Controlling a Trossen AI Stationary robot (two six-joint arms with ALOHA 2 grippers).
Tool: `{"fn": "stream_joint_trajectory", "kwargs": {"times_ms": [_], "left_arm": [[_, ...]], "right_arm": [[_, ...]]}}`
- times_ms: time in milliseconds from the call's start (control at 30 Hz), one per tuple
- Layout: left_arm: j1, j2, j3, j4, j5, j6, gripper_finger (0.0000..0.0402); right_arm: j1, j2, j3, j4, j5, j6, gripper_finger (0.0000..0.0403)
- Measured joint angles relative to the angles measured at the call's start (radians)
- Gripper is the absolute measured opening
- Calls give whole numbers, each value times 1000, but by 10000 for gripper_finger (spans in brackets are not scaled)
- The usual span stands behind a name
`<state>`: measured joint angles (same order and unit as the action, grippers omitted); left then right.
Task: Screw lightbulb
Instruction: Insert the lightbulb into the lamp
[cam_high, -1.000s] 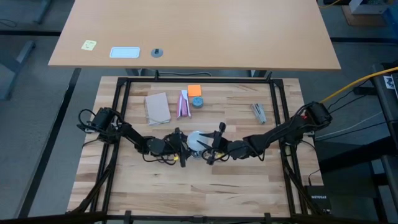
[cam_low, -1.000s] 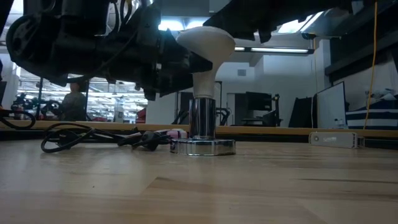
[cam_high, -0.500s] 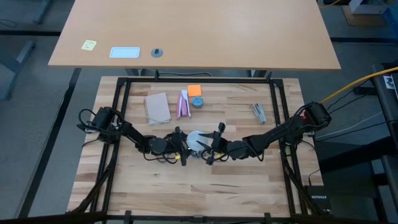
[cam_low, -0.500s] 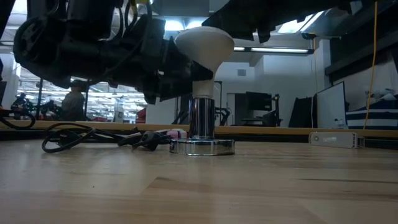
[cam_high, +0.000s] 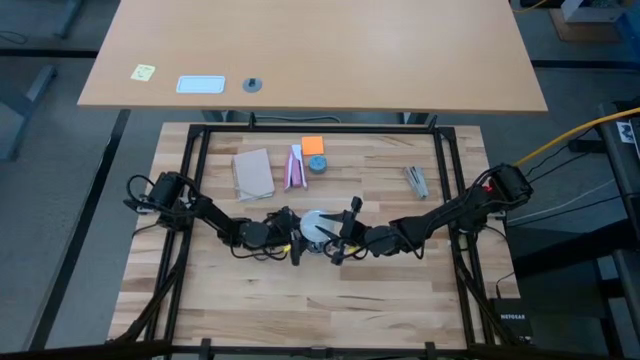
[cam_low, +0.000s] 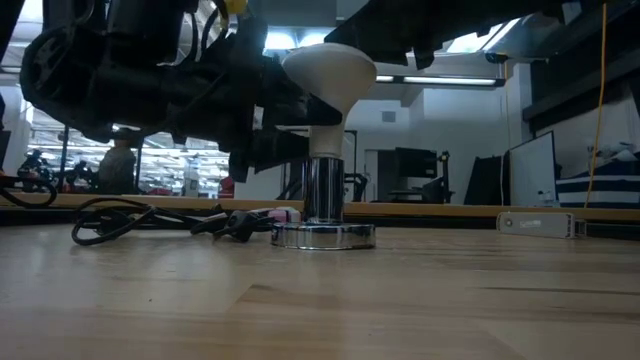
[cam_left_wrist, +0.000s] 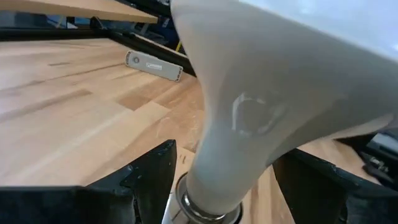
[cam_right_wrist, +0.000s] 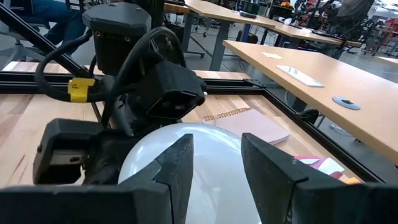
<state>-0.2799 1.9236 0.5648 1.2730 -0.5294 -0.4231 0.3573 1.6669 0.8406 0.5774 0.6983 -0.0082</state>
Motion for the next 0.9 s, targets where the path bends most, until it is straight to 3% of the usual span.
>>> {"fn": "stream_joint_trajectory", "kwargs": {"times_ms": [267, 600, 900], "left_arm": [[-18, 2, 0, 7, -5, 138, 253], [-6, 219, 54, 288, 0, 152, 253], [-8, 224, 42, 298, 1, 168, 253]], "right_arm": [[0, 0, 0, 0, -2, 0, 143], [2, 0, 0, 1, -18, 0, 143], [2, 0, 0, 0, -19, -1, 143]]}}
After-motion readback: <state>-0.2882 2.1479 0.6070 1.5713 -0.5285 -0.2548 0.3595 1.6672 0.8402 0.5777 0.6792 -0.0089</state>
